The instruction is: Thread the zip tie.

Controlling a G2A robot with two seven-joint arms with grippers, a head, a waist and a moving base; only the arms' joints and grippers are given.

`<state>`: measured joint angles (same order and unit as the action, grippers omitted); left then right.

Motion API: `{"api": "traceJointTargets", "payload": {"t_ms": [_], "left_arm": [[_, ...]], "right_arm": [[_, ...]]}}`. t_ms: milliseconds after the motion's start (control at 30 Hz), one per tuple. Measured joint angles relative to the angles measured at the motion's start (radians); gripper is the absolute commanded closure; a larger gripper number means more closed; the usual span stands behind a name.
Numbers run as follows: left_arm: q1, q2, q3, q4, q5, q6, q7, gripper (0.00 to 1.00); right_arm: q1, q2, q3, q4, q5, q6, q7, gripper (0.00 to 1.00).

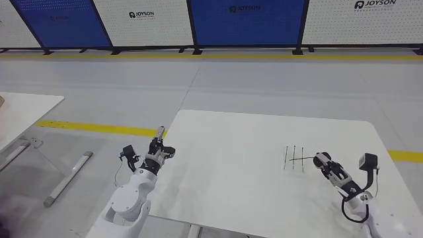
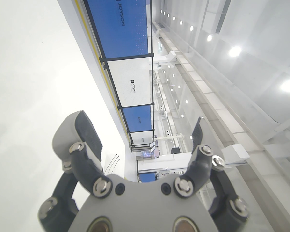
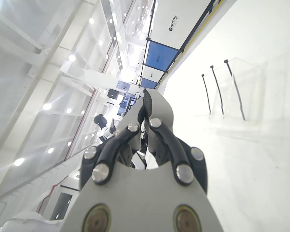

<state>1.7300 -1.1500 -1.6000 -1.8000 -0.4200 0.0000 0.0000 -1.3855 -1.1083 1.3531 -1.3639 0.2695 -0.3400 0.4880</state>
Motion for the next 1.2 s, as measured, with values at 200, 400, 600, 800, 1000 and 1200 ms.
{"api": "traceJointTargets", "payload": {"t_ms": [200, 400, 600, 800, 1000, 1200], "left_arm": [[0.0, 0.0, 0.0, 0.0, 0.0, 0.0, 0.0, 0.0], [0.0, 0.0, 0.0, 0.0, 0.0, 0.0, 0.0, 0.0], [0.0, 0.0, 0.0, 0.0, 0.0, 0.0, 0.0, 0.0], [0.0, 0.0, 0.0, 0.0, 0.0, 0.0, 0.0, 0.0], [0.0, 0.0, 0.0, 0.0, 0.0, 0.0, 0.0, 0.0], [0.0, 0.0, 0.0, 0.0, 0.0, 0.0, 0.0, 0.0]], "right_arm": [[-0.002, 0.0, 0.002, -0.021, -0.036, 0.0, -0.026, 1.0], [-0.106, 0.005, 0.052, -0.216, -0.146, 0.022, -0.164, 1.0], [-0.23, 0.009, 0.073, -0.451, -0.303, 0.149, -0.249, 1.0], [-0.172, -0.001, 0.021, -0.432, -0.336, 0.223, -0.26, 1.0], [-0.174, -0.001, 0.022, -0.432, -0.335, 0.222, -0.26, 1.0], [-0.169, -0.005, 0.017, -0.425, -0.302, 0.205, -0.246, 1.0]]}}
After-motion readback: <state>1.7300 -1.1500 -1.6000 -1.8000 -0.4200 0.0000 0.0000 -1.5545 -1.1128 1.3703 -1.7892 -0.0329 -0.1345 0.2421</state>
